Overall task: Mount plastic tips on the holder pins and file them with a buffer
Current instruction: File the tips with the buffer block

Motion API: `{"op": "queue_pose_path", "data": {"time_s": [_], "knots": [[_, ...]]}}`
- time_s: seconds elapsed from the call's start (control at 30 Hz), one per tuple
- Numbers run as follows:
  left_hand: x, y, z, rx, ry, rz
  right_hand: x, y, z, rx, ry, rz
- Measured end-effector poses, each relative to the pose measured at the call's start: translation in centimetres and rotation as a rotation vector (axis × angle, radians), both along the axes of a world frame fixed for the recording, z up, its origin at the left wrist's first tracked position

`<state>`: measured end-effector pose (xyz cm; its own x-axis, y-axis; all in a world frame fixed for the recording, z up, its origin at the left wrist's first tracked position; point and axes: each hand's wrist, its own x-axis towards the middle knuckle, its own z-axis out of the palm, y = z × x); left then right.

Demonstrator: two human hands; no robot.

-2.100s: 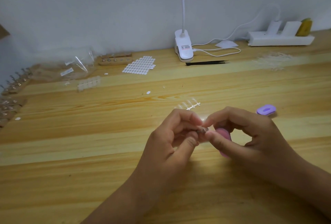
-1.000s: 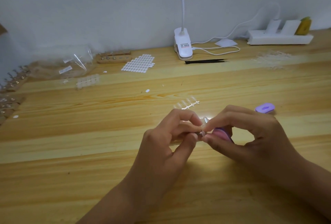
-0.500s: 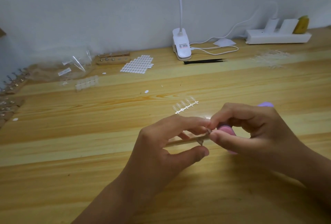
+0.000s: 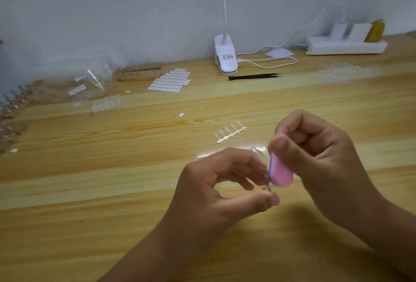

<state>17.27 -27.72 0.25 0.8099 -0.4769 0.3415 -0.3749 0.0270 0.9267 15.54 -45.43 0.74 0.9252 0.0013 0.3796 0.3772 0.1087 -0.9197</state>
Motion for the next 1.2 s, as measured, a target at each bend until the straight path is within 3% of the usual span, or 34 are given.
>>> {"op": "queue_pose_path", "data": {"time_s": [0.13, 1.2], "knots": [[-0.2, -0.3, 0.1, -0.036, 0.023, -0.066, 0.0, 0.4, -0.5, -0.126, -0.048, -0.145], [-0.1, -0.3, -0.2, -0.078, 0.075, 0.001, -0.1, 1.3, -1.1, -0.073, 0.054, -0.340]]}}
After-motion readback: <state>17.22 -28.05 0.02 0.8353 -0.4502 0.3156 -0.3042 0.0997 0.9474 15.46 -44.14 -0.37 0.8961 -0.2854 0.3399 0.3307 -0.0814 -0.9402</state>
